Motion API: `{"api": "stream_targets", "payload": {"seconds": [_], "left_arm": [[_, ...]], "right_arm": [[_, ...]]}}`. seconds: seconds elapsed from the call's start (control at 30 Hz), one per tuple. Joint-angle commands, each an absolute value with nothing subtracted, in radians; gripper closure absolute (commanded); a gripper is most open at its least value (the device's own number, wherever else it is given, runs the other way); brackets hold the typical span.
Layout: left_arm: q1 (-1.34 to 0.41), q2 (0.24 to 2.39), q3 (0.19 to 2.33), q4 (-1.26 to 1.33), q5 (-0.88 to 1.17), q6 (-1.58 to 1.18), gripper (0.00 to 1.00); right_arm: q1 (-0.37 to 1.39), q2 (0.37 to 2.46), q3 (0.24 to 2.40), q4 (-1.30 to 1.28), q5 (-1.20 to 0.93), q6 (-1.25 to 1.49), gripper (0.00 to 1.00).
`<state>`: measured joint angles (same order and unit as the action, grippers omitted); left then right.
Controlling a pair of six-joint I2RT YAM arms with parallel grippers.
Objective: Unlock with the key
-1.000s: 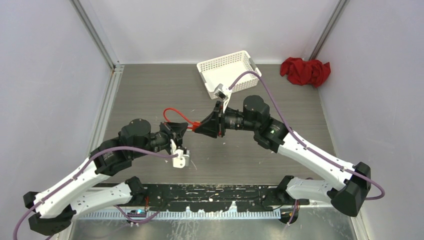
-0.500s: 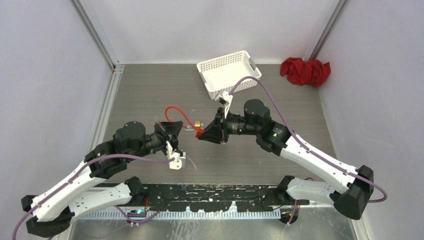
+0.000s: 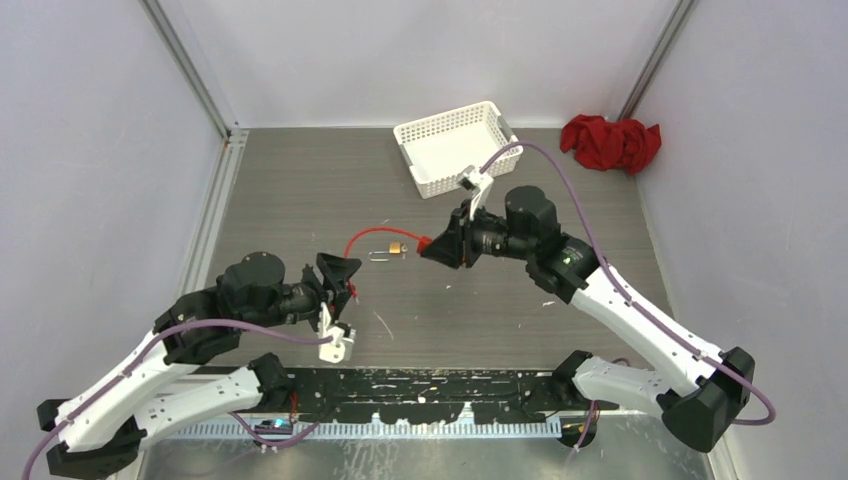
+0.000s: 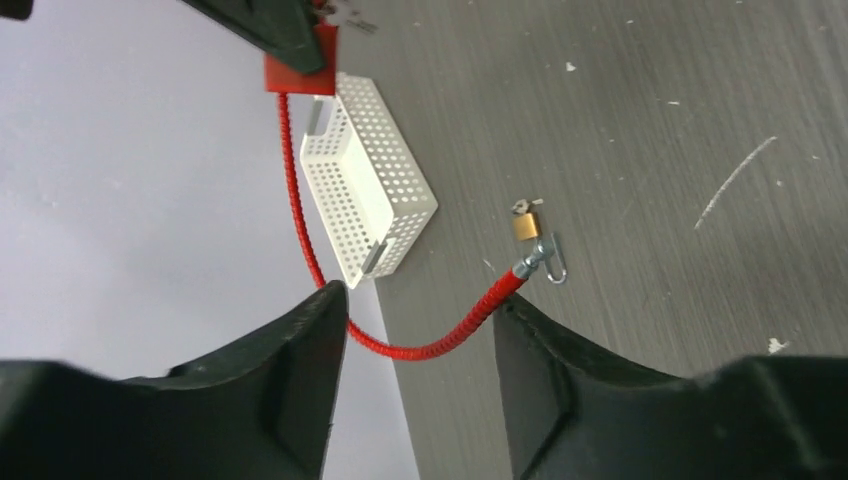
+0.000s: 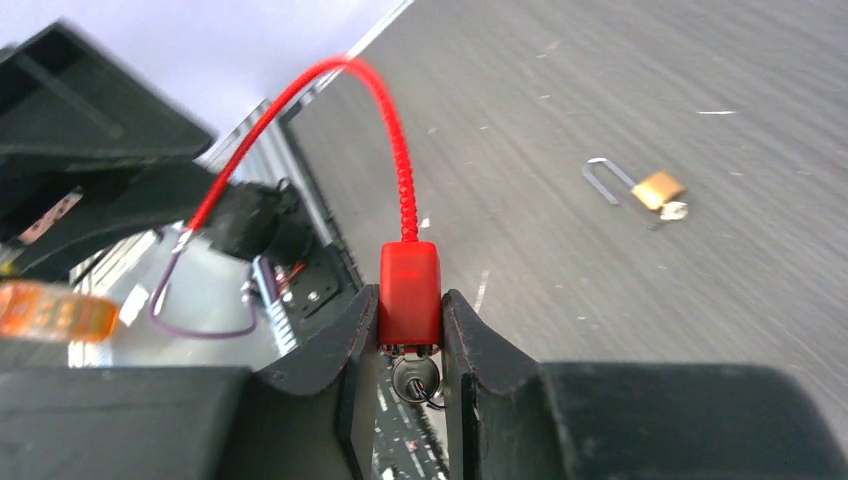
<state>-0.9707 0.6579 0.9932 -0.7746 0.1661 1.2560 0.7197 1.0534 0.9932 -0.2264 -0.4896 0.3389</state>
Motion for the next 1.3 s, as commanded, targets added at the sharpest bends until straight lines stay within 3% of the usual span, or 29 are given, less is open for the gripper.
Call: {"api": "stream_targets", "payload": {"seconds": [0.0, 0.1, 0.17, 0.5, 0.8, 1.07, 1.2, 1.27], "left_arm": [[-0.973, 0.685, 1.076, -0.887, 0.227, 1.168, 0.34], [-0.974, 0.744, 1.139, -0.971, 0.193, 1.095, 0.17], [-0.973, 0.763, 1.164, -0.986, 0.172, 1.045, 0.14], [-0.942, 0.879, 1.262, -0.974, 0.044, 0.786, 0.09], [-0.627, 1.083, 1.457, -0.997, 0.138, 0.523, 0.01], [-0.412, 1.132, 1.406, -0.840, 0.161, 0.385, 0.00], [-0.337, 1.136, 1.339, -0.760, 0.169, 0.358, 0.01], [-0.303, 1.123, 1.291, -0.719, 0.181, 0.343, 0.01]], "right_arm": [[0.622, 1.057, 1.045, -0.230, -0.450, 0.375, 0.99], [0.569, 1.071, 1.026, -0.227, -0.457, 0.399, 0.99], [0.553, 1.087, 1.016, -0.242, -0.455, 0.397, 0.99], [0.500, 1.099, 0.914, -0.201, -0.482, 0.426, 0.99], [0.477, 1.133, 0.833, -0.196, -0.490, 0.465, 0.99], [0.462, 1.186, 0.762, -0.246, -0.319, 0.464, 0.99], [0.453, 1.230, 0.759, -0.243, -0.244, 0.467, 0.91], [0.448, 1.265, 0.766, -0.238, -0.212, 0.466, 0.79]]}}
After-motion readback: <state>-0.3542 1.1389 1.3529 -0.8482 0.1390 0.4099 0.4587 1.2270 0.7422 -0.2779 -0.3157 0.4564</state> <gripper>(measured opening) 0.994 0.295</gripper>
